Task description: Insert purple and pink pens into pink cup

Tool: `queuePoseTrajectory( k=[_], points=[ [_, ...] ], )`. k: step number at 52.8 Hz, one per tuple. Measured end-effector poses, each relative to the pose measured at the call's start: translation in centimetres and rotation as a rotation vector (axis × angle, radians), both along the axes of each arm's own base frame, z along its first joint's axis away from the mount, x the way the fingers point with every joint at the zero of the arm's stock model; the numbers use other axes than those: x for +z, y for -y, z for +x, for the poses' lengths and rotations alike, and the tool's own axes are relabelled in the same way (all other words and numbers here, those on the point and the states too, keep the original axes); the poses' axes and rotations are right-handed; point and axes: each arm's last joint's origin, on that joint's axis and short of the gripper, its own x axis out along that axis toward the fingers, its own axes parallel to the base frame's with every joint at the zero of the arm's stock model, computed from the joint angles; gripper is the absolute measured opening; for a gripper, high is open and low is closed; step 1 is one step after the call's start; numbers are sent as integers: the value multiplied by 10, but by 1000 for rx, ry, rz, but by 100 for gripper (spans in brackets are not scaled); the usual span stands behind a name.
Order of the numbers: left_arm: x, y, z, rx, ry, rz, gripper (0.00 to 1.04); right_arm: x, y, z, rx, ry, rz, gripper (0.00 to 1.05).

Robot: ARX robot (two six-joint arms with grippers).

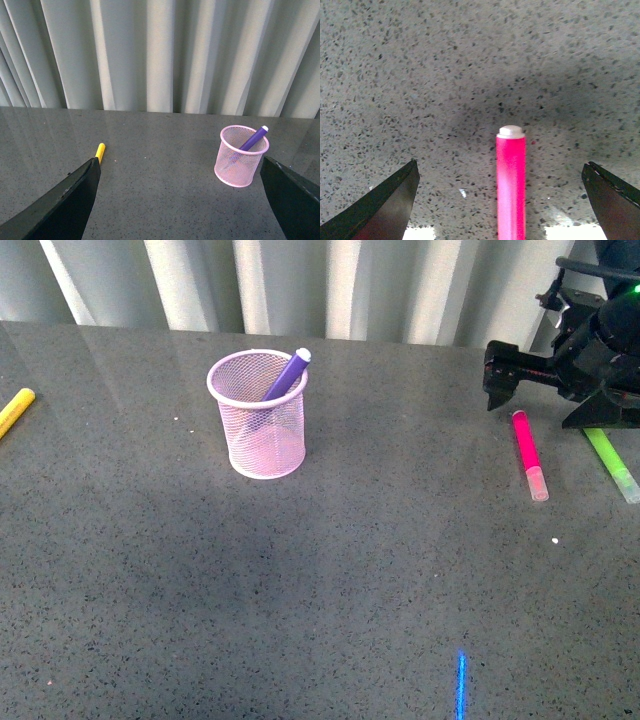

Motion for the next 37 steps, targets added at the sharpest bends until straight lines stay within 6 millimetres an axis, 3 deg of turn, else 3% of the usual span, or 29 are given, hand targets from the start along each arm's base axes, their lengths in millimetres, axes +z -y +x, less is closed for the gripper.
queuePoseTrajectory(
  k=[11,37],
  points=[
    [0,0,0,0,0,0,98,-4,-16,-1,24,0,4,98],
    [0,0,0,0,0,0,98,-13,-11,-6,2,-5,-13,98]
  ],
)
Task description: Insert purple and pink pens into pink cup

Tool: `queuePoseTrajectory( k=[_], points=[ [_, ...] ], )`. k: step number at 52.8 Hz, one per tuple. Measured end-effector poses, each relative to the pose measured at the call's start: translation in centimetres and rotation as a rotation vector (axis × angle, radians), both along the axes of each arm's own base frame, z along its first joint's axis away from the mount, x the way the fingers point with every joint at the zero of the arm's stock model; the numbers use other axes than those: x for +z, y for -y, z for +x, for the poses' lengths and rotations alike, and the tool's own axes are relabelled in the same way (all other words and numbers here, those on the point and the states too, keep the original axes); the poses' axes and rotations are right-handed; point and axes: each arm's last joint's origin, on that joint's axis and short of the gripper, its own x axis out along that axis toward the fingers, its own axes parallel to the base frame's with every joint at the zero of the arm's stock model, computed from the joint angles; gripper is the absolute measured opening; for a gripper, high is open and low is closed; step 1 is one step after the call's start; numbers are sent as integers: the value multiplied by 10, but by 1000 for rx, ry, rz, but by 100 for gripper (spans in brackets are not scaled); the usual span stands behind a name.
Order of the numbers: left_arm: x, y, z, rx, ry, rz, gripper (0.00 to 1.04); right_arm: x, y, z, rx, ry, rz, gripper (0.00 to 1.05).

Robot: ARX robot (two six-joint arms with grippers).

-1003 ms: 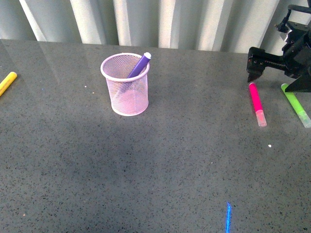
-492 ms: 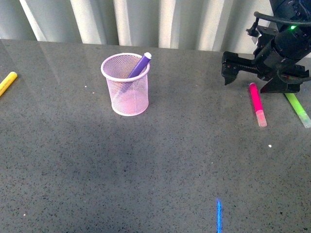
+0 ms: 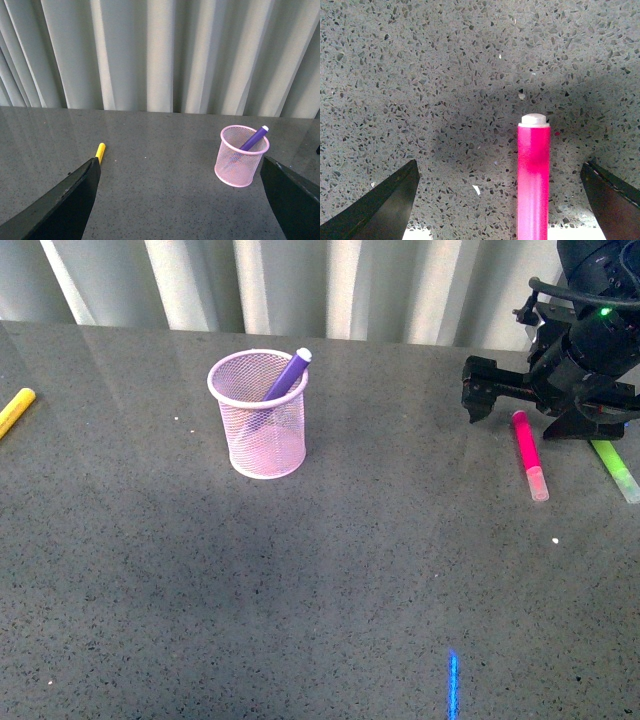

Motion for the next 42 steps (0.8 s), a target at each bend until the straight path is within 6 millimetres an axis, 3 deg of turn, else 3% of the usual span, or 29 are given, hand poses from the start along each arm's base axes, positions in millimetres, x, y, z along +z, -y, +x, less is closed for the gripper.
queuePoseTrajectory(
  k=[6,21,32,42],
  points=[
    [0,0,0,0,0,0,98,0,0,0,-4,2,-6,94],
    [0,0,0,0,0,0,98,-2,9,0,-29,-3,-11,57],
    [0,0,0,0,0,0,98,-3,12,-1,-43,-8,-9,18],
    [0,0,0,0,0,0,98,-4,13,-3,-36,10,-11,12]
  ],
)
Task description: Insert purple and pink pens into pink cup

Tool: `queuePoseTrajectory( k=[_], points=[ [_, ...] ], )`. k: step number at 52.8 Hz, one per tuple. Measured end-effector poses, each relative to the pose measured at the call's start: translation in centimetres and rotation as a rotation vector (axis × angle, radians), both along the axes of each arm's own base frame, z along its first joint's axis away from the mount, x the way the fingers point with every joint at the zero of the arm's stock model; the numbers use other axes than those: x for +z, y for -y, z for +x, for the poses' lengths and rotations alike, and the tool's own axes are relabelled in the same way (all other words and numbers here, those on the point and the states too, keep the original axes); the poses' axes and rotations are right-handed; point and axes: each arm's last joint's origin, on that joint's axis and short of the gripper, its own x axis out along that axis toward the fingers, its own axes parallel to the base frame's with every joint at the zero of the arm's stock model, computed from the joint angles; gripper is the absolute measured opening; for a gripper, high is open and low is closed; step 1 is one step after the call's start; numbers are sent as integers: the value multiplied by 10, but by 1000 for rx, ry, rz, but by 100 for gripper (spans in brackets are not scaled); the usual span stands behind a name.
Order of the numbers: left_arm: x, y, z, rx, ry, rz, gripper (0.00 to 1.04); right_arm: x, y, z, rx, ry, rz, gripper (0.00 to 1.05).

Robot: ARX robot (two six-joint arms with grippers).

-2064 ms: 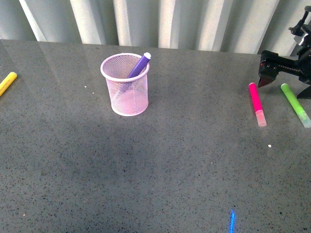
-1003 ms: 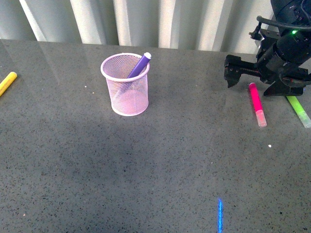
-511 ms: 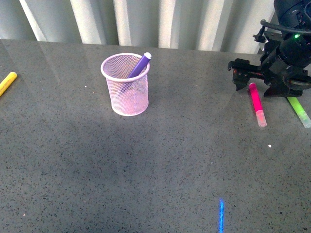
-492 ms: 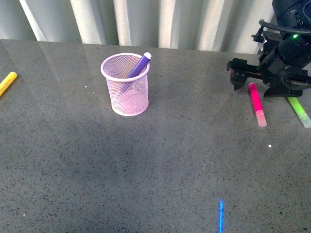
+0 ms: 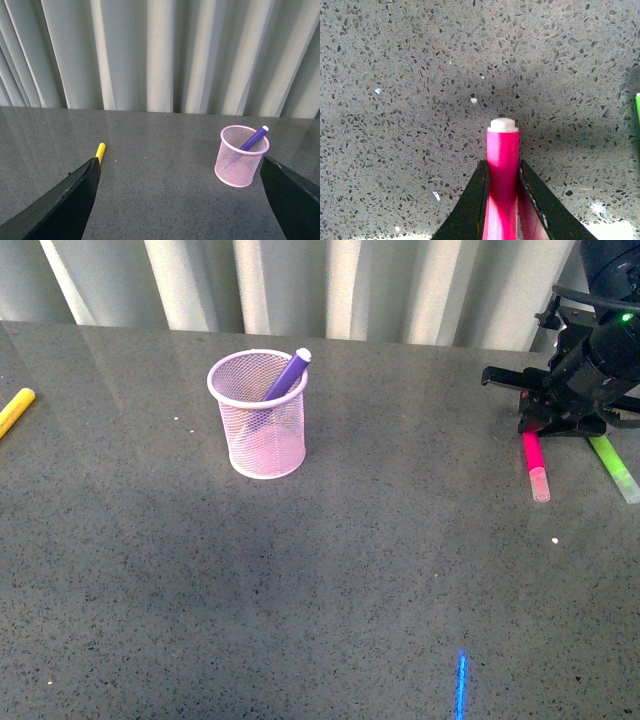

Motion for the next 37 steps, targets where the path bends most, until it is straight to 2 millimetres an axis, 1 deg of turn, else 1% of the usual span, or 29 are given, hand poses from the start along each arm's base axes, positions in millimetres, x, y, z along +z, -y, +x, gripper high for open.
queuePoseTrajectory(
  k=[8,13,16,18,25,29,31,37],
  points=[
    [0,0,0,0,0,0,98,0,1,-3,11,49,-28,11],
    [0,0,0,0,0,0,98,3,1,-6,25,121,-49,11],
    [0,0,0,0,0,0,98,9,0,-8,45,183,-63,11],
    [0,0,0,0,0,0,98,15,0,-10,63,241,-69,11],
    [0,0,0,0,0,0,98,51,-4,-23,119,465,-83,11],
    [0,0,0,0,0,0,98,63,-7,-29,164,555,-75,11],
    [0,0,0,0,0,0,98,66,-9,-31,180,590,-65,11],
    [0,0,0,0,0,0,98,82,-22,-44,274,733,-48,11]
  ],
)
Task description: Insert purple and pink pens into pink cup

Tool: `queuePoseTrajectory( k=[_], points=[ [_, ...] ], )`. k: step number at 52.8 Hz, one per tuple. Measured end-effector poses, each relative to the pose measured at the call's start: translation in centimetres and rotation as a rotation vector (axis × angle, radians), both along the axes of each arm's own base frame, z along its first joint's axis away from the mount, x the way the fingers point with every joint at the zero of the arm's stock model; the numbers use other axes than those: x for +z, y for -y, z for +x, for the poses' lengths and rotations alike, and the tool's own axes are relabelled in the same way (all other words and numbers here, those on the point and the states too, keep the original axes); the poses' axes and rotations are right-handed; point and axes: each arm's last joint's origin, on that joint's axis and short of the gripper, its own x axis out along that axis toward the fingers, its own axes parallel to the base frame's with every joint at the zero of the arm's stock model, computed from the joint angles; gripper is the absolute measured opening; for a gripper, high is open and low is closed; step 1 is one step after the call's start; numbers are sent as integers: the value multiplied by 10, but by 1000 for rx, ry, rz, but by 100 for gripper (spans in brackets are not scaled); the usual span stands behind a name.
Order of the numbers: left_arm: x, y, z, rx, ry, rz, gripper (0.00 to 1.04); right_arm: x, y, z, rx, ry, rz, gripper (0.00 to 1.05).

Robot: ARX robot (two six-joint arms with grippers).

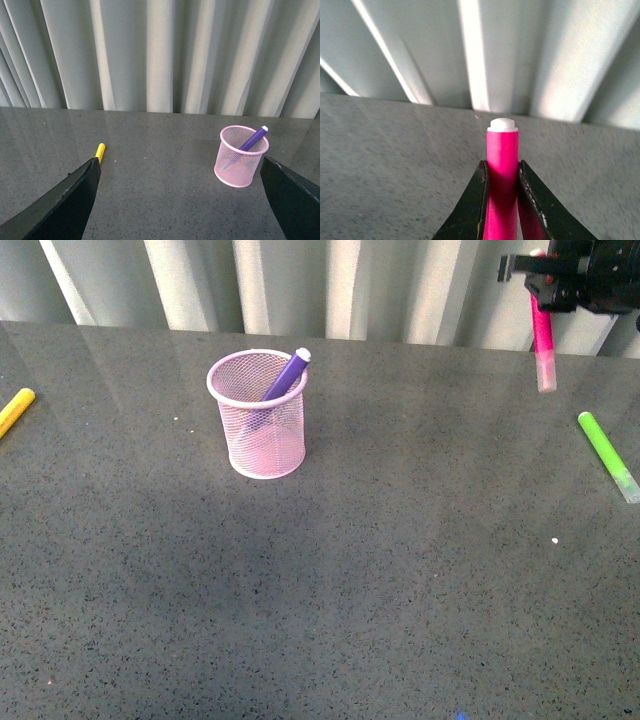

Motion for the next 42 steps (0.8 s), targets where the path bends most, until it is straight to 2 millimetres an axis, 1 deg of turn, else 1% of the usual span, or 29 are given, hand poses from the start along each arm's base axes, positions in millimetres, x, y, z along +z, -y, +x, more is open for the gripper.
queuePoseTrajectory(
  k=[2,5,9,12,17,22,32,42],
  points=[
    [0,0,0,0,0,0,98,5,-6,-4,41,46,-5,11],
    [0,0,0,0,0,0,98,15,-21,-11,123,137,-15,11],
    [0,0,0,0,0,0,98,27,-47,-15,218,268,-24,11],
    [0,0,0,0,0,0,98,31,-64,-17,270,310,-16,11],
    [0,0,0,0,0,0,98,33,-99,-16,366,359,3,11],
    [0,0,0,0,0,0,98,30,-130,-13,435,392,11,11],
    [0,0,0,0,0,0,98,24,-165,-11,502,400,36,11],
    [0,0,0,0,0,0,98,21,-184,-11,544,398,68,11]
  ],
)
